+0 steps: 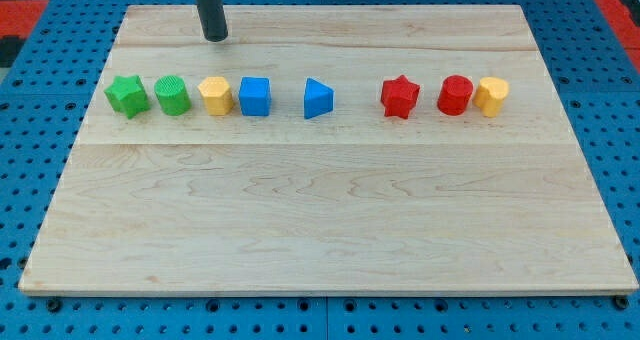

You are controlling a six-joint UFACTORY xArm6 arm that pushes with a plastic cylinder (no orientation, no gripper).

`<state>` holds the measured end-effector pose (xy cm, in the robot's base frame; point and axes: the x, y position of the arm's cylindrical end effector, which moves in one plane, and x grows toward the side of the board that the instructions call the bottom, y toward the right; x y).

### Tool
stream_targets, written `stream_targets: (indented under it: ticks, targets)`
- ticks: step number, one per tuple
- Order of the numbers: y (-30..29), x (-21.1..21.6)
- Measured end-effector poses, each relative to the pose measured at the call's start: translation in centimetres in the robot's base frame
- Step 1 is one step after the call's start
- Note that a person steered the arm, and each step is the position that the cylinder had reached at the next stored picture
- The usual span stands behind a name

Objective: Touch the top left of the green star

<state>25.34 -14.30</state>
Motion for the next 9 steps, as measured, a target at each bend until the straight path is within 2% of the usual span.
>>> stream_targets:
  ticks: [1, 2, 3, 7, 8, 9]
  targets:
    - [-3.3, -2.3]
    - [-10.0, 2.1]
    - [-12.0, 4.7]
    - [-12.1, 4.7]
    - [-11.8, 8.6]
    - [-11.8, 9.4]
